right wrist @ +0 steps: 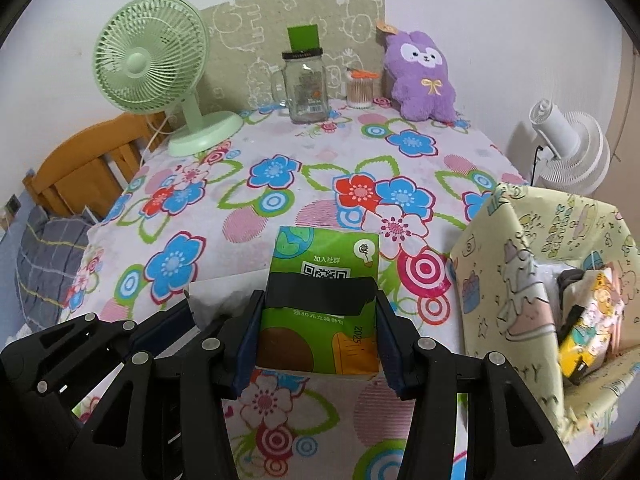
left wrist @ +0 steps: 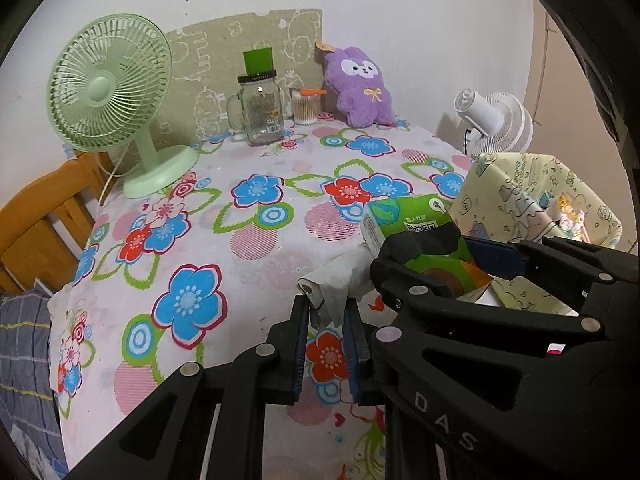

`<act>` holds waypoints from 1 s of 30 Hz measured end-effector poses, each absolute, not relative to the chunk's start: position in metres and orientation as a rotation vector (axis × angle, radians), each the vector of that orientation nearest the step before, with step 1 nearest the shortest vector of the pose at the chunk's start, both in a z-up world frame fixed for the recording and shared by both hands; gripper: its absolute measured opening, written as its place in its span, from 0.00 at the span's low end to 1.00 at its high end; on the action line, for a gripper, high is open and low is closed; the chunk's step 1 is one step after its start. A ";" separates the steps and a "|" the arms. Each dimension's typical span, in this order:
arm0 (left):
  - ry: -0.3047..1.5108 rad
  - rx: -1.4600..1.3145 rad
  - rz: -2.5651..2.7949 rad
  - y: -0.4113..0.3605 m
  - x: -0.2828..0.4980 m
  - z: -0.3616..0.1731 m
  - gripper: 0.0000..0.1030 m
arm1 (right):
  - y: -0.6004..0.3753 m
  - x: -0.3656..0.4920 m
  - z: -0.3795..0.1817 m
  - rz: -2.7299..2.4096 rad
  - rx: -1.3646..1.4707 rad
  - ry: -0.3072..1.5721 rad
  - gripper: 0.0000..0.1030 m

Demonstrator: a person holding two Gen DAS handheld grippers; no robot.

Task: Organize soft objects
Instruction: 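Carry the white roll with the left tool while the right tool carries the tissue pack toward the box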

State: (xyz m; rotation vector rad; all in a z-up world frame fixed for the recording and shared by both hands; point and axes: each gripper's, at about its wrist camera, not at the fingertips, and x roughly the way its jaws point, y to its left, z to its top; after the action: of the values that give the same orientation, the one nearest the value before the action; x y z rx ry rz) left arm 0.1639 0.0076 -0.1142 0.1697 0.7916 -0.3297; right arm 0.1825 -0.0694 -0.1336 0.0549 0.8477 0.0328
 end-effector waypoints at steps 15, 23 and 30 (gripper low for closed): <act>0.718 0.150 -0.307 -0.001 0.124 -0.082 0.14 | -0.077 0.140 -0.099 0.045 0.039 0.763 0.53; 0.683 0.142 -0.310 -0.011 0.109 -0.063 0.14 | -0.087 0.124 -0.078 0.037 0.033 0.728 0.53; 0.657 0.147 -0.323 -0.025 0.103 -0.049 0.14 | -0.102 0.114 -0.061 0.023 0.032 0.696 0.53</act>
State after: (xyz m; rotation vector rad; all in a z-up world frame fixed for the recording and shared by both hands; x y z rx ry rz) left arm 0.1032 -0.0246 -0.0492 0.1470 0.6565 -0.3232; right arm 0.1144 -0.1018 -0.0612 0.0321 0.6960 0.0230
